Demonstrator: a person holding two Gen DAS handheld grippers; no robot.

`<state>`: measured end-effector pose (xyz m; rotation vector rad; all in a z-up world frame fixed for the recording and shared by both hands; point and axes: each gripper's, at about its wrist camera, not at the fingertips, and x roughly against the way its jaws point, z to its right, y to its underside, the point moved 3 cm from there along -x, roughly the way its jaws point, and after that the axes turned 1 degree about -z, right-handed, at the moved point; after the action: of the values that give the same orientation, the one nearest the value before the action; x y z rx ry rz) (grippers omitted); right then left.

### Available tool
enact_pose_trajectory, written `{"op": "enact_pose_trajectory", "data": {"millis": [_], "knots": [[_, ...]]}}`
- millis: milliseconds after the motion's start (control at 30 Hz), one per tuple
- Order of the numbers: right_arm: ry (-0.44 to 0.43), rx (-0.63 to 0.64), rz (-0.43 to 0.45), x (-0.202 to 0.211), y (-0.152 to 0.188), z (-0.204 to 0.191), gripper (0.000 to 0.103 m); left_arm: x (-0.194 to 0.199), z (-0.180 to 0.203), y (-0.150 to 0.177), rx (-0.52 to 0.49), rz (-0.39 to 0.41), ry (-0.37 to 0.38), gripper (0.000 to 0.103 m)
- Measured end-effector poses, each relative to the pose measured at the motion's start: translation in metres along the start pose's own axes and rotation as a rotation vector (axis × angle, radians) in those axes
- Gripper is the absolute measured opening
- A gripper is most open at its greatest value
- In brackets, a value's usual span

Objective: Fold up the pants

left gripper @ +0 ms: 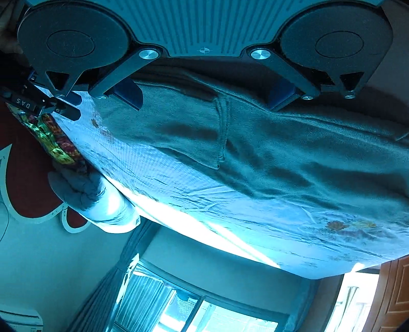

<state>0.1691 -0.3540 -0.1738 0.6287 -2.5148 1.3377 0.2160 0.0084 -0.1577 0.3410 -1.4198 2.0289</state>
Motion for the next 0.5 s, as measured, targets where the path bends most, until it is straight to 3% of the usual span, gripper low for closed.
{"op": "enact_pose_trajectory", "data": {"millis": [67, 167, 300, 367, 500], "knots": [[-0.005, -0.021, 0.006, 0.000, 0.000, 0.008, 0.038, 0.015, 0.005, 0.003, -0.005, 0.009, -0.031, 0.103], [-0.024, -0.033, 0.016, -0.001, -0.001, 0.012, 0.041, 0.030, 0.012, 0.006, 0.026, 0.010, 0.010, 0.103], [-0.030, -0.072, 0.012, -0.002, 0.000, 0.021, 0.042, -0.006, 0.013, -0.003, 0.042, -0.029, 0.039, 0.101], [-0.026, -0.075, 0.022, 0.002, -0.001, 0.023, 0.042, -0.031, 0.005, 0.003, 0.117, -0.119, 0.042, 0.073], [-0.026, -0.078, 0.060, 0.008, -0.006, 0.026, 0.047, -0.042, -0.005, 0.018, 0.156, -0.138, 0.021, 0.063]]}}
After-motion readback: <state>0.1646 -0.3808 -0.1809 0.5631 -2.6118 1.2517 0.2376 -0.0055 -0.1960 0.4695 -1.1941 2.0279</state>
